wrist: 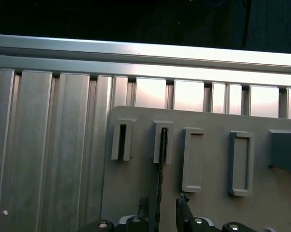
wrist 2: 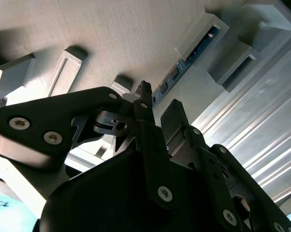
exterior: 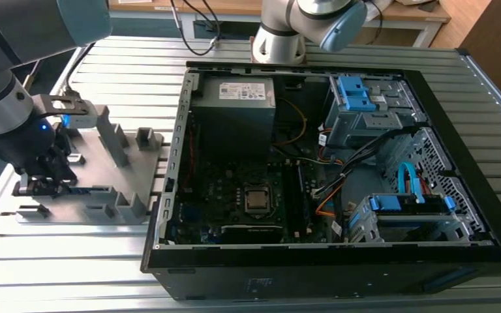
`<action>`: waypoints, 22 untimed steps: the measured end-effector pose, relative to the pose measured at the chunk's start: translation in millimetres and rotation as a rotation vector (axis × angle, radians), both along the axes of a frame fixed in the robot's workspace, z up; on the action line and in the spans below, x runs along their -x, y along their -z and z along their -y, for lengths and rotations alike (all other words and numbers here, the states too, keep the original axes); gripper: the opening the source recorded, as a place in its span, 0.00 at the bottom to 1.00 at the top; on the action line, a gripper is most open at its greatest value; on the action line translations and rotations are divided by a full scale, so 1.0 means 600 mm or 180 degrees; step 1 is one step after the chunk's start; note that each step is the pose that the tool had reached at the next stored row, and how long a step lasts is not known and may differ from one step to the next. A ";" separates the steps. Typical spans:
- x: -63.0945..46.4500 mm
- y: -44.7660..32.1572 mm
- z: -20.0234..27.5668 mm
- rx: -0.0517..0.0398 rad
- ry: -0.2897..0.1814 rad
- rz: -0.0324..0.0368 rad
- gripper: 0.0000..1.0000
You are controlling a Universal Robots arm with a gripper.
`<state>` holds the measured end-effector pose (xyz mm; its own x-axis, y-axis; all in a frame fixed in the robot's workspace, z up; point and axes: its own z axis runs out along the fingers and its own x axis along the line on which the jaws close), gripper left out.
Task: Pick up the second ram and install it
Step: 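Pick up the second ram and move it above second insertion slot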
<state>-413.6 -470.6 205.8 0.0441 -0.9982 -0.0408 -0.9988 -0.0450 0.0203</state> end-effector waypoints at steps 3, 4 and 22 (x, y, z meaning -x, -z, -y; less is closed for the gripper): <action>0.000 0.002 0.0000 0.0000 0.0000 0.0000 0.35; 0.000 0.003 0.0000 0.0000 0.0000 0.0000 0.35; 0.000 0.027 0.0000 0.0000 0.0000 0.0000 0.35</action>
<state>-413.6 -470.6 189.4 0.0441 -0.9982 -0.0408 -0.9988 -0.0449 0.0203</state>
